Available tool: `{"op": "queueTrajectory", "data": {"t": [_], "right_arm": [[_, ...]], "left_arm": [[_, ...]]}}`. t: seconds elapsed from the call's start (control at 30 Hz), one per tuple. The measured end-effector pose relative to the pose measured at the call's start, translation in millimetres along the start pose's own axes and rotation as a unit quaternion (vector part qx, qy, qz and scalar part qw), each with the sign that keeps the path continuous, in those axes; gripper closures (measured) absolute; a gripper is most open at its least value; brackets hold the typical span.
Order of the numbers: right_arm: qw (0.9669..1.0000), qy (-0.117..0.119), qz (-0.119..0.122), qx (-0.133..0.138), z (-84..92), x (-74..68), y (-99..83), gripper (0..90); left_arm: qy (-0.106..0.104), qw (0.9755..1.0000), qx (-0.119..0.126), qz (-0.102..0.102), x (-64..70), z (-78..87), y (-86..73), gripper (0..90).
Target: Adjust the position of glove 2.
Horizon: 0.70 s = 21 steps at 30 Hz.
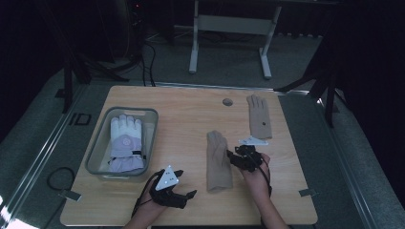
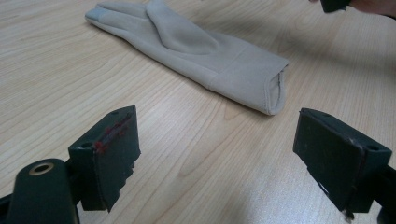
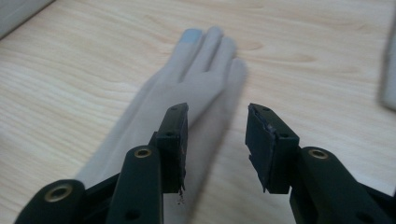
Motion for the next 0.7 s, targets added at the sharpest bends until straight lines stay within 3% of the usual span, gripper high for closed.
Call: {"op": "queueTrajectory", "data": {"t": [0.13,0.2,0.27,0.37,0.53,0.63,0.7], "right_arm": [[0.9999,-0.010,0.002,0.005,4.7,27.3,3.0,57.8],[0.9999,-0.008,0.002,0.009,5.3,32.0,4.4,57.7],[0.9997,-0.014,-0.005,0.016,8.2,53.4,9.3,57.8],[0.9996,-0.016,-0.012,0.022,10.9,71.6,13.9,57.8],[0.9993,-0.022,-0.016,0.027,11.1,95.4,18.2,57.8],[0.9993,-0.025,-0.016,0.023,8.8,102.6,18.2,56.4],[0.9992,-0.037,-0.012,0.014,4.2,114.8,18.8,54.3]], "left_arm": [[-0.001,1.0000,-0.001,0.003,-0.6,-0.2,-0.5,14.6],[-0.002,1.0000,-0.001,0.002,-0.5,-0.3,-0.8,14.6],[-0.002,1.0000,-0.002,-0.001,-0.3,-0.4,-0.7,14.6],[-0.003,1.0000,0.001,0.000,-1.0,0.0,0.0,14.6],[-0.005,1.0000,-0.001,0.000,-0.1,-0.9,-0.6,14.5],[-0.006,1.0000,-0.001,-0.001,0.6,-1.0,-0.7,14.6],[-0.007,1.0000,-0.001,-0.001,0.8,-0.5,-0.7,14.5]]}}
Point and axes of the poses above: each handheld gripper's, and its own axes: z roughly backward along the jaws, y roughly out of its top, x roughly to its right, the point moved 10 cm from there along -z, roughly forward along the jaws, and after that the axes turned 9 degrees about z, right-handed, at the moved point
